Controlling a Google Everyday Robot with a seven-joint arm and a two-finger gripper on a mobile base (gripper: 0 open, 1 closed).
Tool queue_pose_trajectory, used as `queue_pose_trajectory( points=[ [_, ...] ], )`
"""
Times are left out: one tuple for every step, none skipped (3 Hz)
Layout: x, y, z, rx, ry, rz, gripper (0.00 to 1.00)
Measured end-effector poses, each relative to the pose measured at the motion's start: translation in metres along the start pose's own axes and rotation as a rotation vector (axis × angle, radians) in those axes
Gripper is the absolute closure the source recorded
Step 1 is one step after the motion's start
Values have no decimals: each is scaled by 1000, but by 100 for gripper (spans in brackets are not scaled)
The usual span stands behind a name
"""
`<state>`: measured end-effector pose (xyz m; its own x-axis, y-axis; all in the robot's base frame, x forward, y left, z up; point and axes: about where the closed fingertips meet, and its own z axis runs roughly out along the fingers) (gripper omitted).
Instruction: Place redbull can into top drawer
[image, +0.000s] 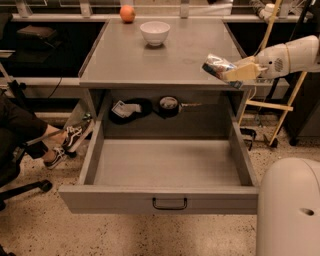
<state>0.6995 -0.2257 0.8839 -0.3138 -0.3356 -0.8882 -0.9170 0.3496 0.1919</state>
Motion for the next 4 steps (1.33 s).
queue_pose_trajectory(
  points=[
    [-19,60,-32,-106,2,90,100],
    [-28,62,-29,-98,-5,105,100],
    [-34,49,-17,-59,-50,118,100],
    [-45,56,-51,93,-97,21,100]
  ],
)
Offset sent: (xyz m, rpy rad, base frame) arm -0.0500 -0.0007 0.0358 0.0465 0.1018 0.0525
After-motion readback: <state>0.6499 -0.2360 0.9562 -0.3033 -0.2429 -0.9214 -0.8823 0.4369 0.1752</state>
